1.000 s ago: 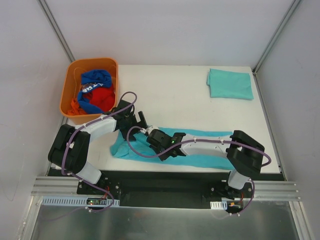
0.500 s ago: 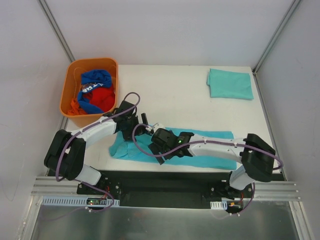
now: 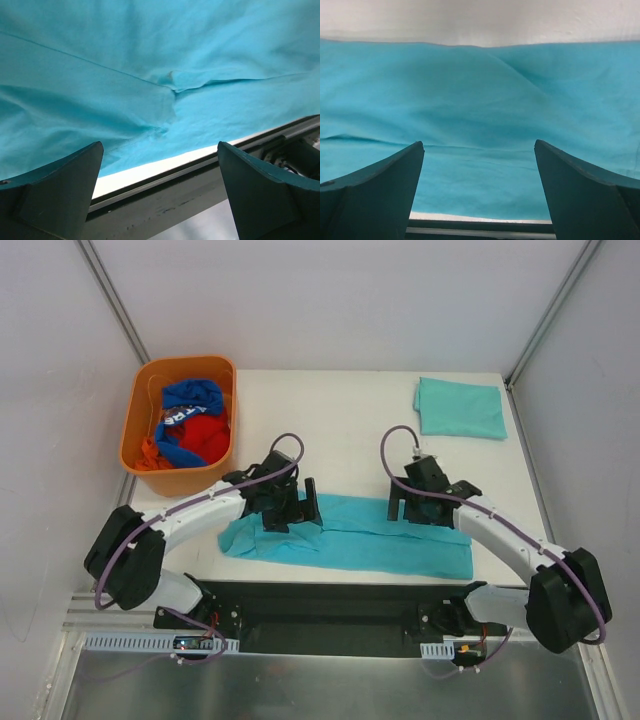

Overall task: Fold and stack the t-shirts
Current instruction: Rotate the tshirt 90 degrees

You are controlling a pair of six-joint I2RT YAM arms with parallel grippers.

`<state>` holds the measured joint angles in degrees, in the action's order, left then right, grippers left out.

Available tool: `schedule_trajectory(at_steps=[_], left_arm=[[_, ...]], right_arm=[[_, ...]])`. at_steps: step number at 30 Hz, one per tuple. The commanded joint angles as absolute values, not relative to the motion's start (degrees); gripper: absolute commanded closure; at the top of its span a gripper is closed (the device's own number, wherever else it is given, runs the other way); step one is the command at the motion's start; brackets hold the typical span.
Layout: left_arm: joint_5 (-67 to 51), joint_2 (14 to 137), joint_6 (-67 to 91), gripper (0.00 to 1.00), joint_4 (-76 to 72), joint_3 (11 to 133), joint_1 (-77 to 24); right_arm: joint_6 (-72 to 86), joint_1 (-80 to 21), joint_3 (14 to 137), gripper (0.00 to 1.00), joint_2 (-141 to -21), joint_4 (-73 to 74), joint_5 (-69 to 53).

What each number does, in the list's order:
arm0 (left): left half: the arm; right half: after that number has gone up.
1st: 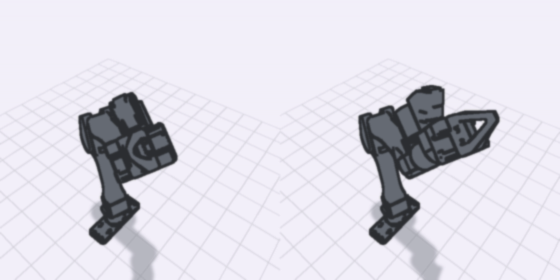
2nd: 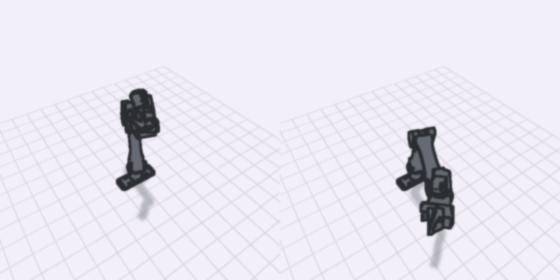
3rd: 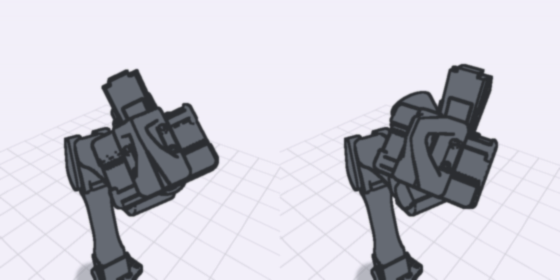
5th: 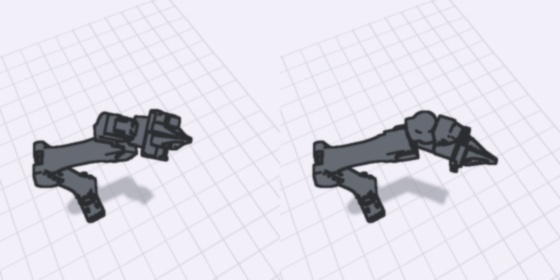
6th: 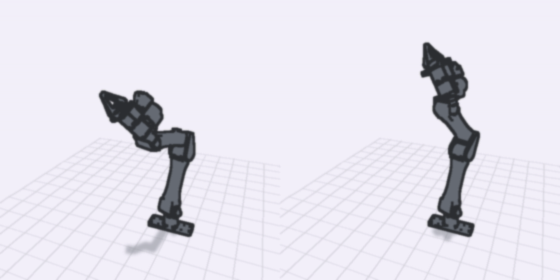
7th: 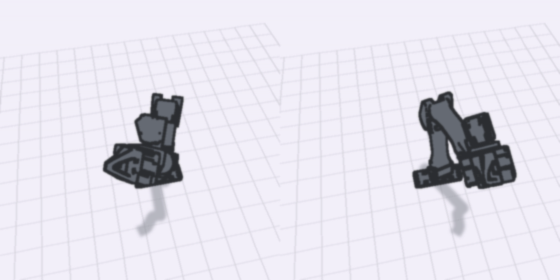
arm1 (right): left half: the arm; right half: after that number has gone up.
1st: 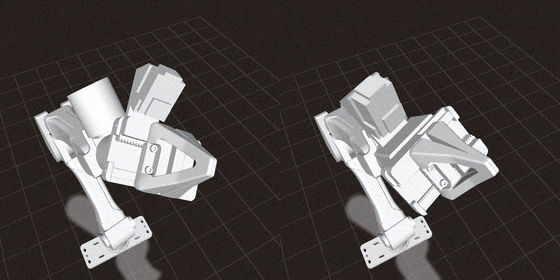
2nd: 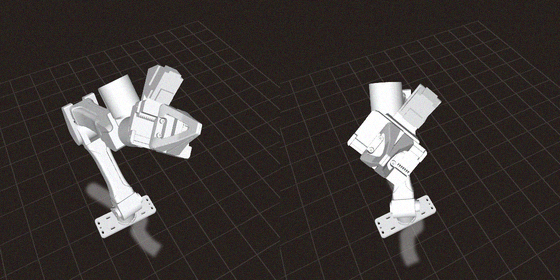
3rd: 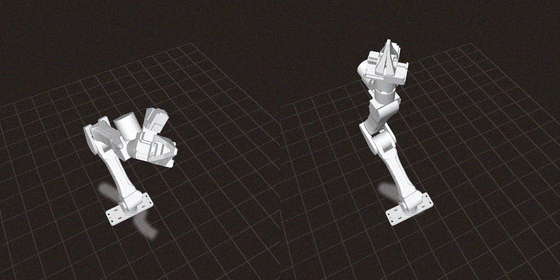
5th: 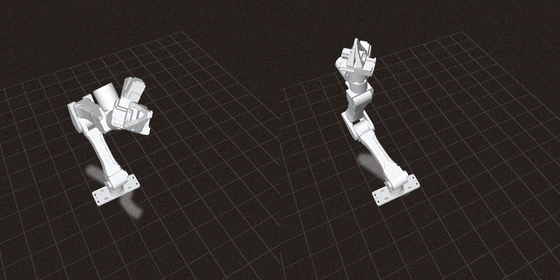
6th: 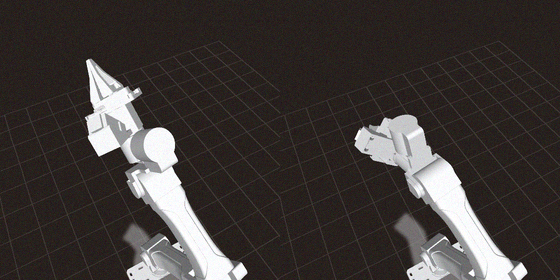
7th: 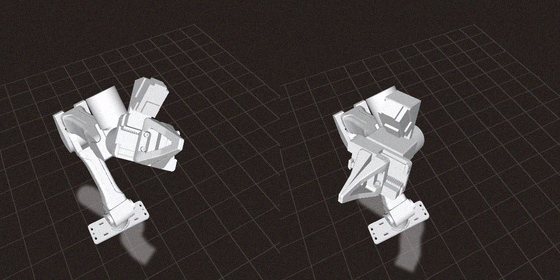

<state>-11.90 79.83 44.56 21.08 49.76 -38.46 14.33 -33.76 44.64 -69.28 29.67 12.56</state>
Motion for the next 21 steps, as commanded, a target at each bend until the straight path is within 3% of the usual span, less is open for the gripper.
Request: schedule_trajectory(at_steps=[1,6,11,17,21], left_arm=[[-11.0,83.6,47.6,0.01,23.0,46.9,-38.8],[-9.9,84.9,49.1,0.01,23.0,43.1,-38.8],[-7.9,91.0,47.3,0.01,23.1,48.4,-38.4],[-7.1,105.3,43.1,0.01,23.0,62.5,-34.7],[-6.3,117.4,39.7,0.01,26.9,80.0,-32.3]], right_arm=[[14.5,-24.8,42.5,0.03,-71.1,28.7,4.5],[14.2,-18.1,40.9,0.03,-77.4,25.8,0.5],[13.5,-17.7,41.4,0.03,-83.7,24.4,-2.0],[14.7,-17.1,42.4,0.03,-83.2,27.2,-1.5],[15.4,-16.9,42.8,0.03,-81.8,30.4,-2.5]])
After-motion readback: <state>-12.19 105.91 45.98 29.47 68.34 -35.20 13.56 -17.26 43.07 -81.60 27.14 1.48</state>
